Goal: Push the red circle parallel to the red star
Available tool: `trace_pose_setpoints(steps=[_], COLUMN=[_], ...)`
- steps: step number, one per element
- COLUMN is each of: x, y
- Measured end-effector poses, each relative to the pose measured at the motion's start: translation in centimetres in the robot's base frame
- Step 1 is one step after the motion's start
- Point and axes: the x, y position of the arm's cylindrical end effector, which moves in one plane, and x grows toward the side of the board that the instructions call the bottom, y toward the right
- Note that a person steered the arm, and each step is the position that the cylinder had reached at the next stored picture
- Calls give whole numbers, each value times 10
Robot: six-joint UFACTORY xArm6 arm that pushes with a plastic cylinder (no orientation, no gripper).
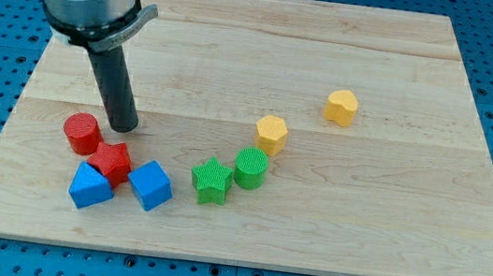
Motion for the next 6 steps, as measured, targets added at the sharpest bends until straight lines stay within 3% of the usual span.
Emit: trace_pose_setpoints(steps=[2, 3, 4, 6], x=[33, 18, -39, -39], y=[-54, -23, 84, 279])
